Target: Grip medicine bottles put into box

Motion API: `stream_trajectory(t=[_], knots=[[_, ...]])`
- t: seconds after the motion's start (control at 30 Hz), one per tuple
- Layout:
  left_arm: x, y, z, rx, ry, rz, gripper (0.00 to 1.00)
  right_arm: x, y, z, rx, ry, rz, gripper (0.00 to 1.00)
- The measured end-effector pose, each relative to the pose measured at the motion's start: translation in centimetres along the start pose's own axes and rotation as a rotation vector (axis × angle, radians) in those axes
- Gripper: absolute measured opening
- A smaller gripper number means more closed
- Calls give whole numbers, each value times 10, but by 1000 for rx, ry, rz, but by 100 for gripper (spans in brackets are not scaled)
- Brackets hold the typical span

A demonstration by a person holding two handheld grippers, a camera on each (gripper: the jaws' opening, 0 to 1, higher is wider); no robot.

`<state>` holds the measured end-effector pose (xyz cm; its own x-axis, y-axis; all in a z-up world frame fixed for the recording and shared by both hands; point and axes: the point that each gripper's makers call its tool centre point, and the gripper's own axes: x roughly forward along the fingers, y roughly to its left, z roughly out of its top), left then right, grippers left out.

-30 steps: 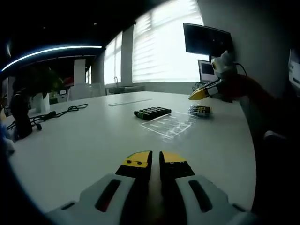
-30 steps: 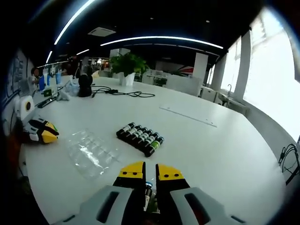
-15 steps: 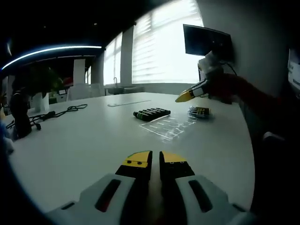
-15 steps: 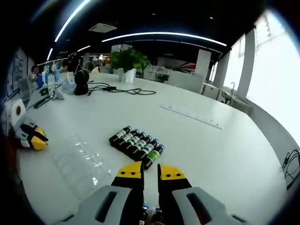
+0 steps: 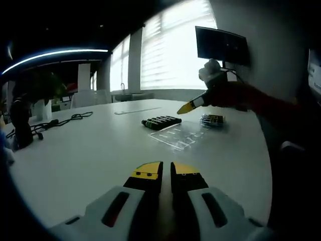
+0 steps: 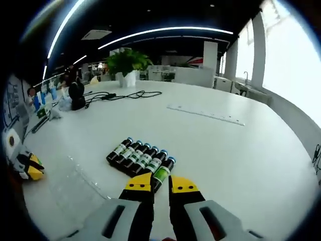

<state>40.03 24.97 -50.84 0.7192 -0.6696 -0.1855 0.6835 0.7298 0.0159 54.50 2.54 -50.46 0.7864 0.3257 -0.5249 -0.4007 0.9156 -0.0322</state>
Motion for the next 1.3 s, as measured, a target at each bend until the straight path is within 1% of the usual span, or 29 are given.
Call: stream_trajectory(t=[0.17,0.27,0.33,0.5,0.63,0.77,0.97,1.3], knots=[[0,0,1,-3,-3,-1,2,8,-3,-2,18,19,-16,7],[0,0,1,-3,-4,-2,2,11,0,-2,29,27,-16,7],[0,0,1,-4,-5,-3,2,13,2,-1,21,33,-15,7],[0,0,1,-6,-7,-4,2,17,0,-5,-14,63,-40,8],[0,0,1,-8,-8,-4,2,20,2,-8,-10,74,-38,8],[-1,0,1,-10,-9,-5,2,21,-2,-13,-37,92,-65,8],[-1,0,1,-10,-9,-5,2,24,-8,-21,-32,119,-79,8],[-1,0,1,-12,-10,-5,2,23,-7,-20,-9,122,-79,7]])
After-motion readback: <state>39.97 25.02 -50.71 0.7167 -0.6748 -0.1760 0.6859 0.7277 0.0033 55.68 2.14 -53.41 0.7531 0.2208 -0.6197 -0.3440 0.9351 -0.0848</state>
